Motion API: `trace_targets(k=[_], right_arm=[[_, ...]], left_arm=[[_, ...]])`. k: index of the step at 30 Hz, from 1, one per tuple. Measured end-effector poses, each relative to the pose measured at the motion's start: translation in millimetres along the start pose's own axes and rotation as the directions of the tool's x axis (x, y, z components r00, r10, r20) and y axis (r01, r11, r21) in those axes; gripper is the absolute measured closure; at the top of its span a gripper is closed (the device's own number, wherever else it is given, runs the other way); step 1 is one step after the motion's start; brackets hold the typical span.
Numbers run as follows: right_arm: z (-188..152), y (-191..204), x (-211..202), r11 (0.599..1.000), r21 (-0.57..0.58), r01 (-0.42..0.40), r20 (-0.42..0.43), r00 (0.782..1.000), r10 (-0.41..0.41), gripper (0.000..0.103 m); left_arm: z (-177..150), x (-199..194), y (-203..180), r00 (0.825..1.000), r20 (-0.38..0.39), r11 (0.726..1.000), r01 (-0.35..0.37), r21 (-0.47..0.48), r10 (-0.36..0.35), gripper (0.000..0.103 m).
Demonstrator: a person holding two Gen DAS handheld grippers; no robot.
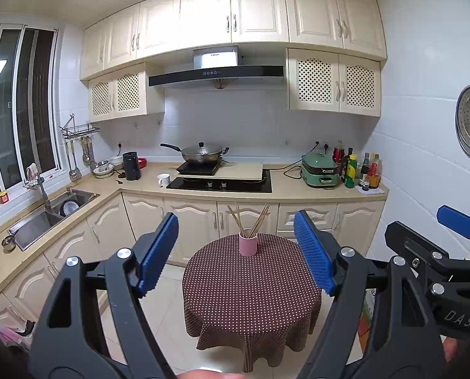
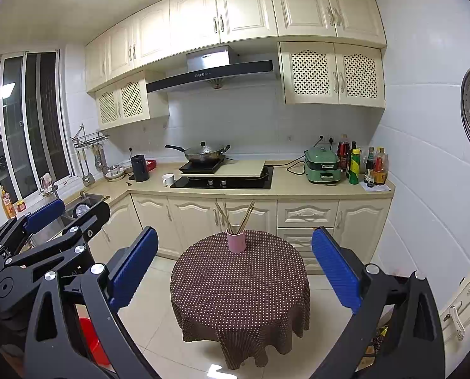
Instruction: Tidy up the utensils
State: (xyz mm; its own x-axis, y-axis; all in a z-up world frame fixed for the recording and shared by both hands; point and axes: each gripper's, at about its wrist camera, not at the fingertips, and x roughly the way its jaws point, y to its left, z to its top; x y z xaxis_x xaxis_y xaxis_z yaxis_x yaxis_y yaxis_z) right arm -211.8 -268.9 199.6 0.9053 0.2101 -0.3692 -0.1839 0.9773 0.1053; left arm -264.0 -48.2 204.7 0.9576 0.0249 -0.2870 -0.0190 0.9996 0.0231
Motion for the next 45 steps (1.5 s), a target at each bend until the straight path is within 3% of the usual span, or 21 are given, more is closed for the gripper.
trace_targets(k=[45], right_arm=[[1.4, 0.4, 17.2, 1.000, 0.016, -0.013, -0.004, 1.000, 0.013, 0.009]], left_arm=[[0.6, 25.2, -7.4, 1.000, -0.022, 1.000, -0.010, -0.019, 0.010, 0.026]])
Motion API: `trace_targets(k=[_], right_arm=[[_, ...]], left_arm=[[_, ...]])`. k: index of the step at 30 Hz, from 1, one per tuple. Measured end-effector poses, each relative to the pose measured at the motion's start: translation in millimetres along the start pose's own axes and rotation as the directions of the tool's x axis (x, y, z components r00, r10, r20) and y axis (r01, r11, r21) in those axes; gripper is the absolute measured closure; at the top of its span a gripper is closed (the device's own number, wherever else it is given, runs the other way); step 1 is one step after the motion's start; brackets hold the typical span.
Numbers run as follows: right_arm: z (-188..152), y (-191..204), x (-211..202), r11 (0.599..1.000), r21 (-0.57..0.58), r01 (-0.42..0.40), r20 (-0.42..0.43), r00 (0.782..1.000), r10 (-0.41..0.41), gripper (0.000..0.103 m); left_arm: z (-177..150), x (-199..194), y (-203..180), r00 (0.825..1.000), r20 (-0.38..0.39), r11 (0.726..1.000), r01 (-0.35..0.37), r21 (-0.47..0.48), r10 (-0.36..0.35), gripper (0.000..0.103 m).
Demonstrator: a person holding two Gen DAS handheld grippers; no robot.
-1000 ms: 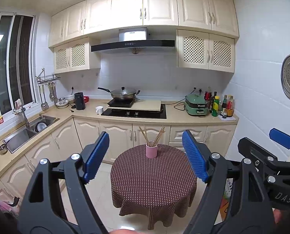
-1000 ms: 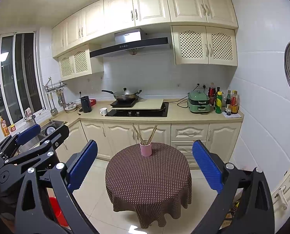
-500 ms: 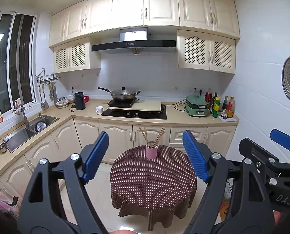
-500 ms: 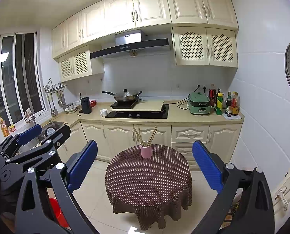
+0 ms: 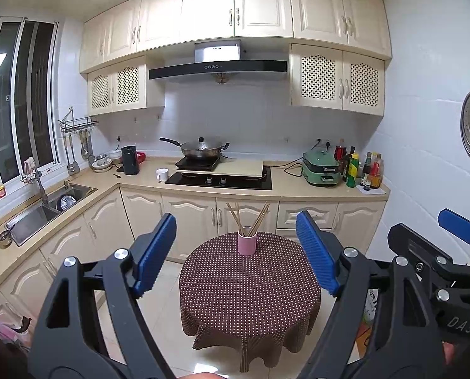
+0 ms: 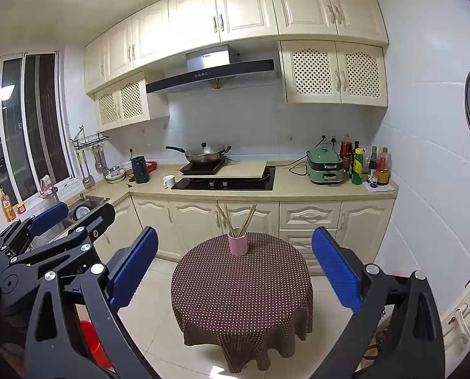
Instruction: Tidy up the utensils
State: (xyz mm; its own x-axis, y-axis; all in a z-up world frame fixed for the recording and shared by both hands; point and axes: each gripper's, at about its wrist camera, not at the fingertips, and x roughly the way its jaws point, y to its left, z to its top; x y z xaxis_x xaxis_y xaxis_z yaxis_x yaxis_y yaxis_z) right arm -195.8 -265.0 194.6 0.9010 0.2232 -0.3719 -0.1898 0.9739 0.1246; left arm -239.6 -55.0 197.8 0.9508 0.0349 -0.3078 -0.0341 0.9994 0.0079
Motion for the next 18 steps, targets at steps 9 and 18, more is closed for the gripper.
trace_targets(k=[9, 18], right_arm=[[1.9, -5.0, 8.0, 1.000, 0.017, -0.016, -0.008, 1.000, 0.016, 0.009], [3.0, -7.6, 10.6, 1.000, 0.020, -0.021, -0.009, 1.000, 0.021, 0.009]], left_arm=[[0.5, 6.9, -2.2, 1.000, -0.011, 1.000, 0.005, -0.004, -0.005, 0.026], [1.2, 9.6, -4.0, 1.000, -0.012, 1.000, 0.006, -0.005, -0.006, 0.026]])
